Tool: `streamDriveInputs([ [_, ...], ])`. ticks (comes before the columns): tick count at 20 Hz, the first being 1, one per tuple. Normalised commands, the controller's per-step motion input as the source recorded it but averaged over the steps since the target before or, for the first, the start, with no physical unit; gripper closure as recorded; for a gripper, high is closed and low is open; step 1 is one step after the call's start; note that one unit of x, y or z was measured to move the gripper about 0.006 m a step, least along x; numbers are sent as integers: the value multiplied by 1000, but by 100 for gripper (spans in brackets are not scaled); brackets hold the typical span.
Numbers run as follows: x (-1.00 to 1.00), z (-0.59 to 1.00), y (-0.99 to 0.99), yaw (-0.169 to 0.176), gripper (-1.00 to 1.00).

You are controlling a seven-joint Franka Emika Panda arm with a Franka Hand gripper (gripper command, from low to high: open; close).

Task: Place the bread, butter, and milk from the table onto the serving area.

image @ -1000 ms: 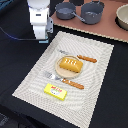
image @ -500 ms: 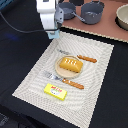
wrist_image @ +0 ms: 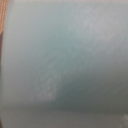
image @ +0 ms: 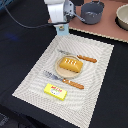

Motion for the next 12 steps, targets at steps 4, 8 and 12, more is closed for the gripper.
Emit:
streamDriveInputs([
  [4,994,-35,116,-10,100],
  [8,924,-169,234,-16,100],
  [12,564,-239,481,-2,100],
])
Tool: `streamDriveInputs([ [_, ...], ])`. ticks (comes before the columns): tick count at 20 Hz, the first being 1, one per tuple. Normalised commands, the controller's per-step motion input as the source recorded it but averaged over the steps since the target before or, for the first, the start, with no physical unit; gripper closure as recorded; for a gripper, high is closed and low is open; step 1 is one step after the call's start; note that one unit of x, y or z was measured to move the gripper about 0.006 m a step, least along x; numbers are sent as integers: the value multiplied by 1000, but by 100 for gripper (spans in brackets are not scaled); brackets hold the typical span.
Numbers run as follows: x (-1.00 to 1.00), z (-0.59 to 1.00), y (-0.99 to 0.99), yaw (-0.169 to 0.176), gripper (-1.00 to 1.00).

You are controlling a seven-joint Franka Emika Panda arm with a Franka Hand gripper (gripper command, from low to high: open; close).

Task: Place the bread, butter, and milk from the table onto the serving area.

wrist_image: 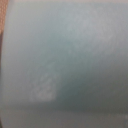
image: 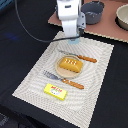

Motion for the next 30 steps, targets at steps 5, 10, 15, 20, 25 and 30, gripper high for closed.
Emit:
streamDriveInputs([
  [5,357,-173,426,0,100],
  [10,390,-181,206,-15,100],
  [15,573,0,156,-68,-100],
  [20,459,694,338,-76,-100],
  [25,-143,968,255,7,-100],
  [30,-210,999,208,50,-100],
])
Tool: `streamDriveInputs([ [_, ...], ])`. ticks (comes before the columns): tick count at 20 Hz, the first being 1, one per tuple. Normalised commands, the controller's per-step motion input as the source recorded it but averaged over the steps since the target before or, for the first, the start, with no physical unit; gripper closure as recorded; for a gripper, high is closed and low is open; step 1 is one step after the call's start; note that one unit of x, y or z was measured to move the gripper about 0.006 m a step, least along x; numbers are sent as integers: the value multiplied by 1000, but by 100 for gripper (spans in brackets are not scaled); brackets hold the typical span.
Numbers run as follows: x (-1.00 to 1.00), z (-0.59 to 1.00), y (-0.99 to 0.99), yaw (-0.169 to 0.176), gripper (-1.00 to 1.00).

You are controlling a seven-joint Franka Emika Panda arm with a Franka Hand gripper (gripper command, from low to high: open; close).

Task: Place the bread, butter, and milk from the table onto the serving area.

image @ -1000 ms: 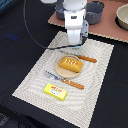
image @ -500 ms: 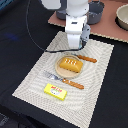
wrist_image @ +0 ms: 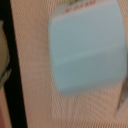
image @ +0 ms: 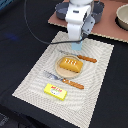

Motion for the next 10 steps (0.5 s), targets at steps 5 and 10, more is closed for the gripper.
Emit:
streamDriveInputs([
  [5,1,1000,28,79,-100],
  [10,42,617,55,69,-100],
])
